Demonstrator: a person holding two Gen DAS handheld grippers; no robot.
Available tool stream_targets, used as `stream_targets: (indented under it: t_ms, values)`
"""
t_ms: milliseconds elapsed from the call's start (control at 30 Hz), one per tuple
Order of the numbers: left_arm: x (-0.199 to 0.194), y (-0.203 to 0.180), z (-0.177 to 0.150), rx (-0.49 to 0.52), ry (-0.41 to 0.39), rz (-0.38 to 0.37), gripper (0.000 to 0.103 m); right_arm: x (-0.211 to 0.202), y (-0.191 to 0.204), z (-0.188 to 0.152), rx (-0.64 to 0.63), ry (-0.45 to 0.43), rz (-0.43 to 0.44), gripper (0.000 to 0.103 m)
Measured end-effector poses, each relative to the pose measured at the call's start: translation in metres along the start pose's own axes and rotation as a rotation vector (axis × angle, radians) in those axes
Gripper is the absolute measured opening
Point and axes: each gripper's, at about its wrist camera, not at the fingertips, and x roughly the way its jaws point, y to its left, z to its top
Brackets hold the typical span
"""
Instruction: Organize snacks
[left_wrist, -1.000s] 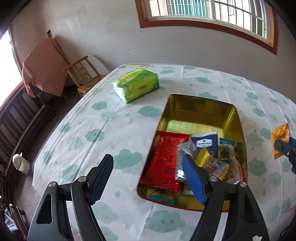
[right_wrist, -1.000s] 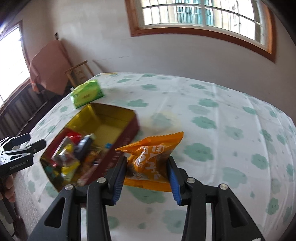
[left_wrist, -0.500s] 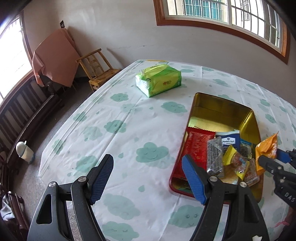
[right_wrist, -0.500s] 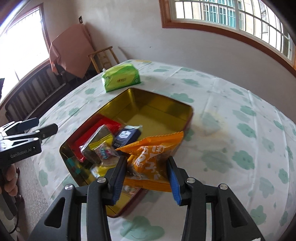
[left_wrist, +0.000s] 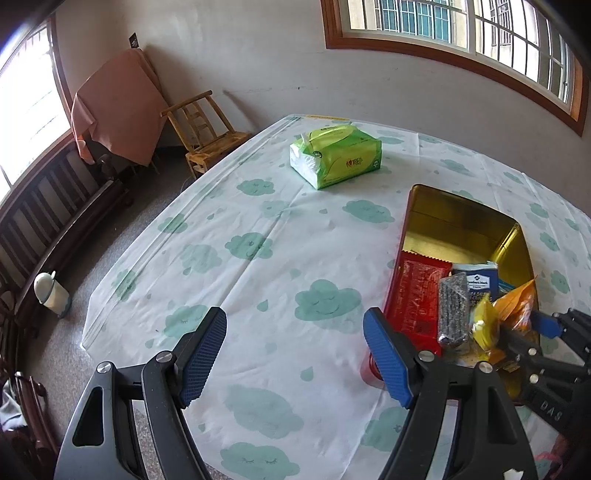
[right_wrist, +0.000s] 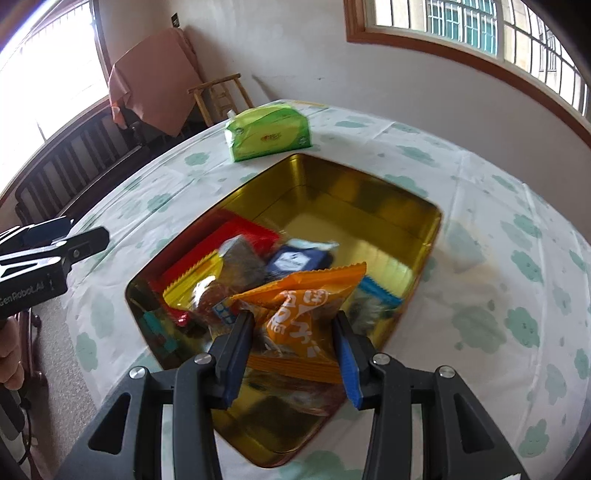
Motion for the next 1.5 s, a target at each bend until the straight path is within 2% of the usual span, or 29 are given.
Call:
stream_targets:
  t_ms: [367,433,600,967,1067,1200,1500]
  values:
    - [0.002,0.000,-0.004,-0.002,0.011,-0.008,0.074,0.004,0.011,-0.002,0.035,0.002,0.006,0.046]
    - [0.002,0.000,-0.004,0.000,0.012,-0.008,0.074,0.005,0.011,-0.001,0.039,0.003,-0.001,0.048]
    - [0.002,0.000,-0.006,-0.001,0.015,-0.012,0.074,0.002,0.011,0.000,0.045,-0.002,-0.022,0.061]
    - [0.002,-0.002,-0.008,-0.002,0.020,-0.016,0.074,-0.002,0.004,0.001,0.058,-0.011,-0.041,0.065]
    - [0.000,-0.002,-0.008,-0.002,0.018,-0.015,0.074,-0.008,0.004,0.001,0.064,-0.023,-0.040,0.067]
    - [-0.005,-0.002,-0.013,-0.001,0.027,-0.018,0.074,-0.023,0.007,0.000,0.063,-0.057,-0.054,0.077]
    - [-0.022,-0.008,-0.028,0.011,0.047,-0.026,0.074,-0.057,0.012,-0.012,0.051,-0.080,-0.082,0.078]
